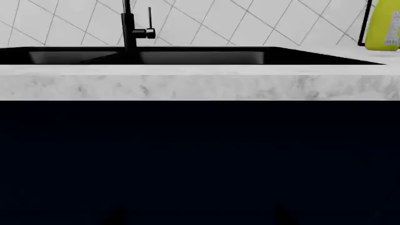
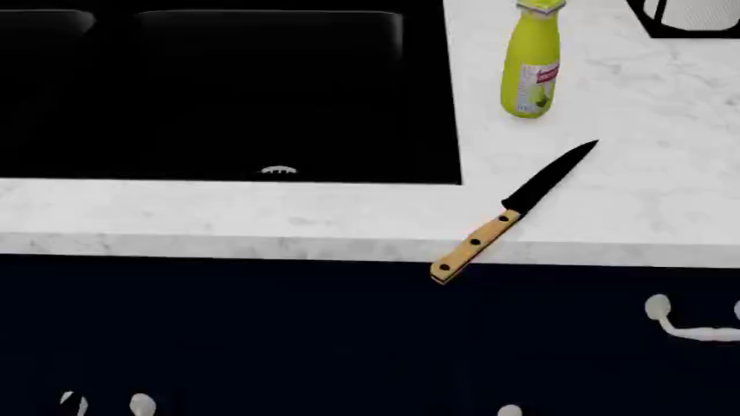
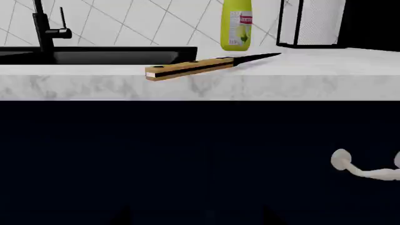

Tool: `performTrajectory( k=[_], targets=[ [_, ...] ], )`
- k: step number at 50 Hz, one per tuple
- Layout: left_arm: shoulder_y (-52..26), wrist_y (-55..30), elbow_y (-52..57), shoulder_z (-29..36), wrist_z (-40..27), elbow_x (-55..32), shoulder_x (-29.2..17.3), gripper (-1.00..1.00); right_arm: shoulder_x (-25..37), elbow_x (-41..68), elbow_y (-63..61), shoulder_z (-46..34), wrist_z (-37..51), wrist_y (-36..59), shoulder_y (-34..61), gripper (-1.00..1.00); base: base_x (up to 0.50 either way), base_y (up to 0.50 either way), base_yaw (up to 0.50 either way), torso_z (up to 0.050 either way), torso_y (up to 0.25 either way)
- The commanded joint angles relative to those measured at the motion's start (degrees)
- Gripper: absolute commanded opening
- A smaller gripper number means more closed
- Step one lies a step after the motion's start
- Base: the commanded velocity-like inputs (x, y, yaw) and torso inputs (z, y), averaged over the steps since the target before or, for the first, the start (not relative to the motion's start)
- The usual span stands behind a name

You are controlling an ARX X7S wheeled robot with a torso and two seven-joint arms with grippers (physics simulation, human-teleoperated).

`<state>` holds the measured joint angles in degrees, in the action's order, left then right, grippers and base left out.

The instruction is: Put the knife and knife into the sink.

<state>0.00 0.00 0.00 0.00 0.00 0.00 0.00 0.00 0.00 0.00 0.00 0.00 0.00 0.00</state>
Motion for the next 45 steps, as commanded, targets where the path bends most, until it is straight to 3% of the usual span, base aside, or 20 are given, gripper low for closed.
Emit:
performTrajectory(
  k=[1, 15, 34, 35, 36, 37, 38, 45],
  targets=[
    [0.0, 0.0, 0.0, 0.6, -0.6, -0.6, -0.6, 1.00, 2.1, 2.1, 1.4, -2.7, 2.6, -1.2, 0.3, 1.00, 0.00, 0.00, 0.00, 0.000, 0.000],
    [-0.3, -1.2, 2.5, 4.9, -2.9, -2.1, -2.8, 1.00, 3.6, 4.3, 1.1, -3.9, 4.4, -1.1, 0.5, 1.00, 0.00, 0.00, 0.00, 0.000, 0.000],
    [0.0, -1.5, 3.1, 5.4, -3.1, -3.2, -3.3, 1.00, 4.0, 4.7, 0.8, -4.4, 4.8, -1.0, 0.3, 1.00, 0.00, 0.00, 0.00, 0.000, 0.000],
    [-6.3, 12.8, -20.8, 15.5, -2.6, -7.4, -2.1, 1.00, 2.4, 3.2, 12.1, -12.6, 2.6, -2.3, 8.4, 1.00, 0.00, 0.00, 0.00, 0.000, 0.000],
    [-1.1, 4.2, -12.2, 10.4, -8.4, -6.9, -7.5, 1.00, 5.2, 6.0, 3.5, -5.9, 6.3, -1.5, 0.5, 1.00, 0.00, 0.00, 0.00, 0.000, 0.000],
    [-0.9, -1.2, -3.6, 10.6, -8.8, -6.3, -7.8, 1.00, 5.4, 6.0, 0.8, -6.1, 6.4, -1.3, 0.4, 1.00, 0.00, 0.00, 0.00, 0.000, 0.000],
    [-0.8, -1.6, 3.4, 10.6, -9.2, -5.9, -7.9, 1.00, 5.5, 5.7, 1.0, -6.2, 6.7, -1.5, 0.5, 1.00, 0.00, 0.00, 0.00, 0.000, 0.000],
    [-1.0, -2.8, 4.7, 10.1, -9.9, -7.2, -8.1, 1.00, 6.0, 6.5, 0.3, -6.5, 7.0, -0.9, 0.3, 1.00, 0.00, 0.00, 0.00, 0.000, 0.000]
  ],
)
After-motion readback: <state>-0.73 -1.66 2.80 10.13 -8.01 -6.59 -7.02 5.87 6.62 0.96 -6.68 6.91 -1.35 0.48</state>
